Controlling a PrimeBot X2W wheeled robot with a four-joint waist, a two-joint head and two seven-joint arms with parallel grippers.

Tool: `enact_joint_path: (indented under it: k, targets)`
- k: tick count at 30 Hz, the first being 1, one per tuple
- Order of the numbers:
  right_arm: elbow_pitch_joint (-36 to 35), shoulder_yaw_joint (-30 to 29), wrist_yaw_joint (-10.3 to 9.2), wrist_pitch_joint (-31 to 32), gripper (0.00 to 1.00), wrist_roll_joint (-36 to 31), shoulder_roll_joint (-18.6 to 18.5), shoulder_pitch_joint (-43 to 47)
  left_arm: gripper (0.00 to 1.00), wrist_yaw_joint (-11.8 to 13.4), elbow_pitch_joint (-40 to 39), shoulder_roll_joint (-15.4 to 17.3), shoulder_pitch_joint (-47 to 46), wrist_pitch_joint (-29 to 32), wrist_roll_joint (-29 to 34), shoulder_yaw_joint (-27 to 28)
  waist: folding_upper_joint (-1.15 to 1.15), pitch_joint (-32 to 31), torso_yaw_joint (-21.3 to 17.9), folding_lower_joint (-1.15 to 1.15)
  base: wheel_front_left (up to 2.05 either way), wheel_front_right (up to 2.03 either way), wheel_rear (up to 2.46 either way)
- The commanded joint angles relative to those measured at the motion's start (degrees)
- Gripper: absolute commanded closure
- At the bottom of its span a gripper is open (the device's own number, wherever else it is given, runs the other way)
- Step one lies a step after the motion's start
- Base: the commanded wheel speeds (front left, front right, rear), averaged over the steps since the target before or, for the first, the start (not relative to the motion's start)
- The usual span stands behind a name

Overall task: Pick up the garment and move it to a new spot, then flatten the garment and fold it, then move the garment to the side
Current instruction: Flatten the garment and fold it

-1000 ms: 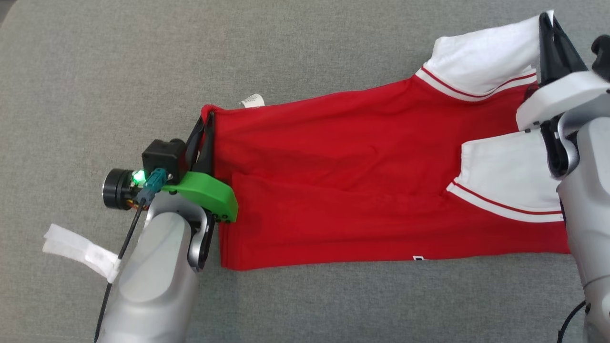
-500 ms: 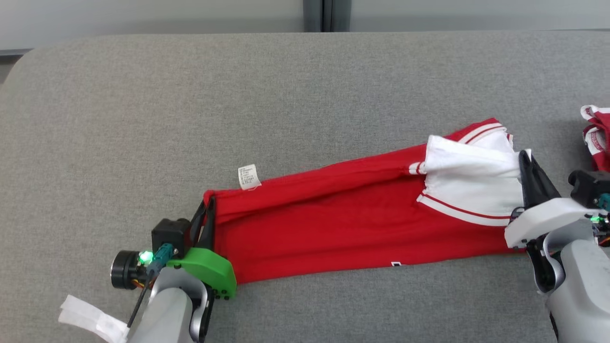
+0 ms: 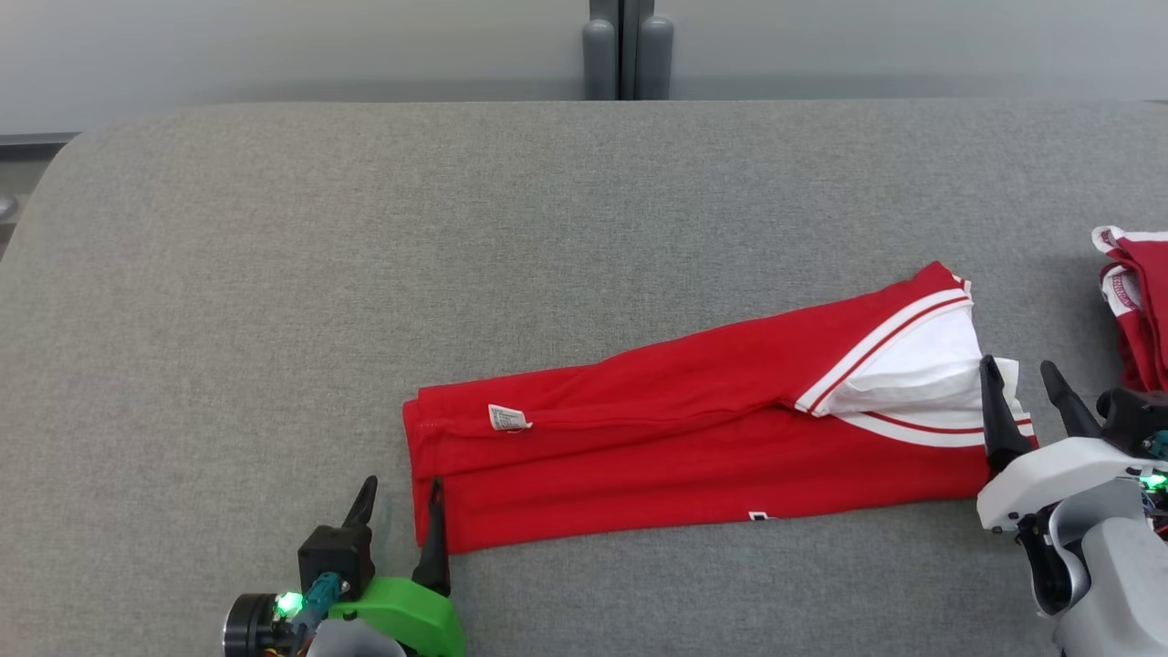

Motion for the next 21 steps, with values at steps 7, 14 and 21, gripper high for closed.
enact_joint_path:
  k: [7, 14, 21]
  targets:
    - [-0.3, -2.4, -0.09, -0.2, 0.00, -3.0, -0.5, -3.1, 0.00, 2.0, -4.8, 0.3, 2.3, 0.0, -0.7, -1.0, 0.00, 0.4, 3.5, 0.00, 0.00, 0.00, 0.00]
    - [8.6, -4.4, -0.09, 1.0, 0.00, -7.2, -1.3, -6.8, 0.00, 2.5, -5.3, 0.2, 0.3, 0.0, -1.3, -2.1, 0.00, 1.0, 5.9, 0.00, 0.00, 0.00, 0.00]
    - [19.2, -5.6, -0.09, 4.7, 0.00, -8.1, -0.9, -6.1, 0.00, 2.9, -5.6, 0.2, 0.3, 0.0, -2.1, -2.7, 0.00, 1.5, 6.8, 0.00, 0.00, 0.00, 0.00]
